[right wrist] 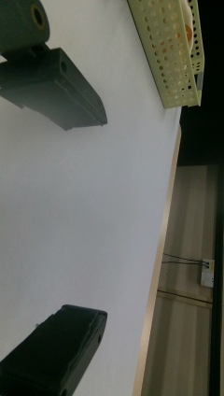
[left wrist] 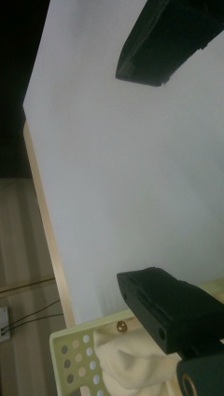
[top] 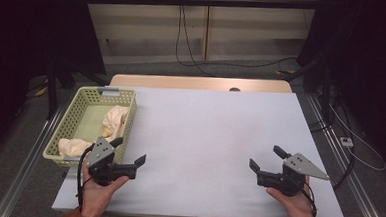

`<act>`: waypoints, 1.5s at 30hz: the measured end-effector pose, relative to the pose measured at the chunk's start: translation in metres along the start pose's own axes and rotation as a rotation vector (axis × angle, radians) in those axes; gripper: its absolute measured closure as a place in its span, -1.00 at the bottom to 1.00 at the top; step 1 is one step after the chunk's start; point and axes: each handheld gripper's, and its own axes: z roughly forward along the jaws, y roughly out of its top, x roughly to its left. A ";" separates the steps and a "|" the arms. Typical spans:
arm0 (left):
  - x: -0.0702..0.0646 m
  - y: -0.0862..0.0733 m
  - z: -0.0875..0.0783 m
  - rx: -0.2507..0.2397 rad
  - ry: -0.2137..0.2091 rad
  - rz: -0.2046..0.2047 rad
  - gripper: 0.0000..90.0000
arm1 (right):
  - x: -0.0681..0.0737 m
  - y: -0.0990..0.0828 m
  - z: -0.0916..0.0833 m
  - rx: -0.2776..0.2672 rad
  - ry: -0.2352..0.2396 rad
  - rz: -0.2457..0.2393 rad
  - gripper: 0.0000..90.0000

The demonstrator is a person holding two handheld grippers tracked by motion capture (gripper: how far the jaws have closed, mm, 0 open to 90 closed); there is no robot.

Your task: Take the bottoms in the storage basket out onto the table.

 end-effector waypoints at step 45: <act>0.045 0.025 -0.017 0.054 0.016 -0.025 -0.92 | 0.001 0.001 0.003 0.011 0.020 0.017 -0.88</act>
